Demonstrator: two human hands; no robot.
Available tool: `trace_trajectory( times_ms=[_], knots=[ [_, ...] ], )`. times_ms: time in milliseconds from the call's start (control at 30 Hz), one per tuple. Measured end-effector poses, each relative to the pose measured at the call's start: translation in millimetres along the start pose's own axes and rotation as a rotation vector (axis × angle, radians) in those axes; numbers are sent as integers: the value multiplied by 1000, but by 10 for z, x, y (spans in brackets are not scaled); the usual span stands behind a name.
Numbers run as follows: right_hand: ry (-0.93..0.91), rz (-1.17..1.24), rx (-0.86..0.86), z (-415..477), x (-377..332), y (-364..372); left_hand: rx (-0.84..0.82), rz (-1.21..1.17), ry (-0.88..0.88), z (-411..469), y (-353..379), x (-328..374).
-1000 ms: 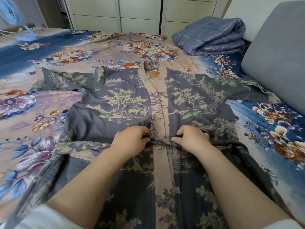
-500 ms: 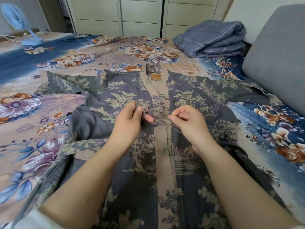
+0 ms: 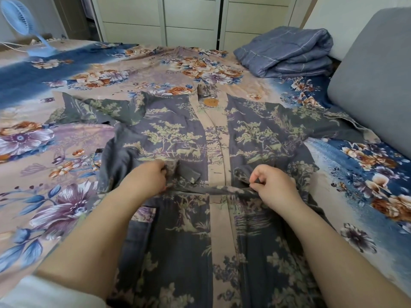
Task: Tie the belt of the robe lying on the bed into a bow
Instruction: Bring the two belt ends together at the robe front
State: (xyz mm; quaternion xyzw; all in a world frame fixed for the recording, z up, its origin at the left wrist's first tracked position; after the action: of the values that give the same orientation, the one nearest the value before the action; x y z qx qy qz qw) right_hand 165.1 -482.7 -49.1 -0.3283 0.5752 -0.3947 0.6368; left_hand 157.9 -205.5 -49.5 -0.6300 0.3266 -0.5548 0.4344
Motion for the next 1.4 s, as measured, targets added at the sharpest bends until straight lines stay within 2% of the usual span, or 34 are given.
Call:
trace_trajectory(
  times_ms=[67, 200, 367, 433, 500, 533, 600, 667, 767, 867, 933, 1133, 1233, 1333, 1400],
  knots=[
    [-1, -45, -16, -6, 62, 7, -40, 118, -16, 24, 26, -86],
    [-5, 102, 4, 0, 55, 17, 74, 32, 31, 19, 58, -6],
    [5, 603, 50, 54, -254, -16, 213, -327, 100, -53, 73, 333],
    [26, 826, 39, 60, -402, -31, 208, -618, 40, -82, 98, 417],
    [70, 899, -24, 67, -473, -12, 165, -905, -73, -86, 129, 450],
    [95, 831, -83, 61, -479, 20, 157, -900, -105, -69, 145, 421],
    [114, 511, -168, 36, -426, 108, 39, -484, -110, -24, 147, 275],
    [87, 181, -167, 35, -331, 167, -86, -55, -119, -47, 116, 112],
    [53, -70, -217, 35, -288, 195, -224, 171, -93, -160, 36, 24],
    [63, -109, -303, 6, -362, 261, -350, 429, 6, -306, -9, 35],
    [45, -109, -297, -26, -432, 319, -354, 474, 48, -331, 5, 43],
    [-30, 237, -138, -63, -625, 289, -11, 61, 213, -182, 75, 246],
    [-50, 383, -96, -68, -699, 180, 67, -144, 274, -194, 87, 389],
    [-76, 444, -82, -67, -734, 105, 132, -366, 222, -190, 88, 470],
    [-26, 550, -129, -85, -735, 95, 164, -497, 148, -189, 97, 504]
  ],
)
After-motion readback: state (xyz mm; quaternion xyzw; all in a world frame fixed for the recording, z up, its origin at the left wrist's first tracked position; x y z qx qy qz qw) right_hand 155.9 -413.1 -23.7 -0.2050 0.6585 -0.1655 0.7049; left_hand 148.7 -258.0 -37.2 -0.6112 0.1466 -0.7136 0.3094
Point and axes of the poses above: each hand's wrist, its own z-axis towards the middle knuckle, its own y-axis out of the palm, x = y × z, the point moved 3 cm from there along z, towards the middle knuckle, and after that the axes turned 7 degrees about x, right-handed, at the moved point
